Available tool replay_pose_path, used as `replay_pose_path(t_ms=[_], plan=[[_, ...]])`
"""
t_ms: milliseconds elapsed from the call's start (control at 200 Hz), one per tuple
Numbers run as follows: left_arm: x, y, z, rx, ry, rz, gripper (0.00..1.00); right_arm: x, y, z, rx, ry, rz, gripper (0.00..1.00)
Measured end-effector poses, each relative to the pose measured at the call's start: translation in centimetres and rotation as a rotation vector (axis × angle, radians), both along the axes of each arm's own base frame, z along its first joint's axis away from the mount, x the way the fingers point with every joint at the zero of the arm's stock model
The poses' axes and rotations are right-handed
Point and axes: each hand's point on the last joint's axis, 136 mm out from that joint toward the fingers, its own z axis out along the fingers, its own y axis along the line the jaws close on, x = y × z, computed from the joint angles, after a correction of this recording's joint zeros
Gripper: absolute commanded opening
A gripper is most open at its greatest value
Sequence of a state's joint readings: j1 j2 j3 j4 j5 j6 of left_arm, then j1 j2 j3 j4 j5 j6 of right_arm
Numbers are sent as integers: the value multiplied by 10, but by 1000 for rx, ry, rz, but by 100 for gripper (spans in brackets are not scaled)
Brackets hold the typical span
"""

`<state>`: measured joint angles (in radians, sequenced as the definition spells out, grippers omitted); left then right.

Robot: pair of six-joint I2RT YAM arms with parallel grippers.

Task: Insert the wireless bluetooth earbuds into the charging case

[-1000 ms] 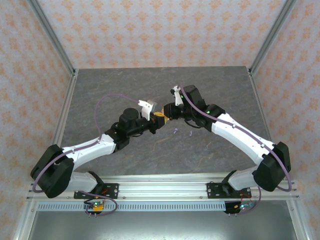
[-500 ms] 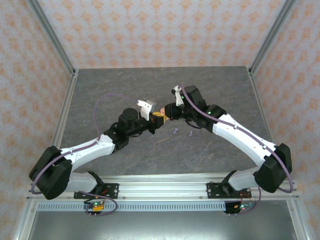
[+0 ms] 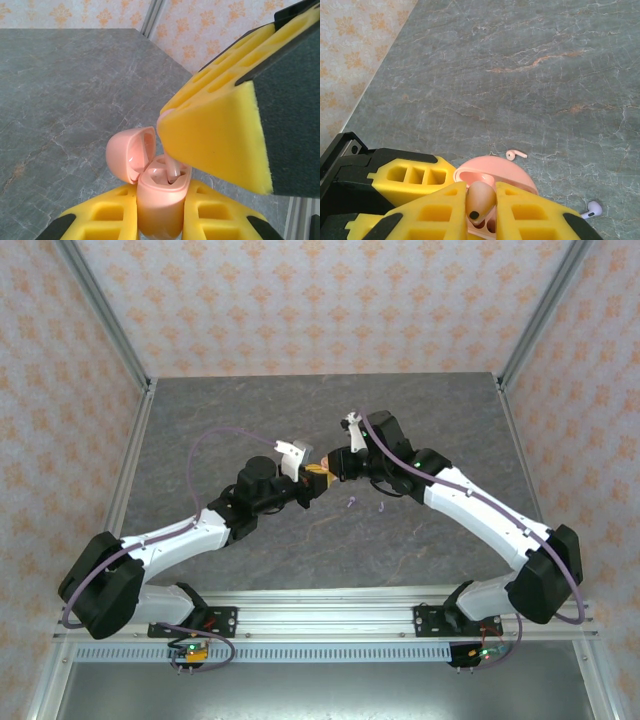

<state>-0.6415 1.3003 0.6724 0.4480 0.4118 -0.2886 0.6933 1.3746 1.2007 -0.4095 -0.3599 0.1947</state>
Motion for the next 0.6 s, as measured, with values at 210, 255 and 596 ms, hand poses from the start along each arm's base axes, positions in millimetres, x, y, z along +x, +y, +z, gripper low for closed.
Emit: replay_pose_path(t_ms=[210,255,596], plan=[[-2,0,-4,14,13,-8,2,-3,-1,-5,-20,12,16,18],[-2,0,-5,19,14,-10,2,-4,-1,-5,-21,15,18,18],[0,-2,-4,61,13,-23,1,-6,-2,-6,-33,24,27,18]])
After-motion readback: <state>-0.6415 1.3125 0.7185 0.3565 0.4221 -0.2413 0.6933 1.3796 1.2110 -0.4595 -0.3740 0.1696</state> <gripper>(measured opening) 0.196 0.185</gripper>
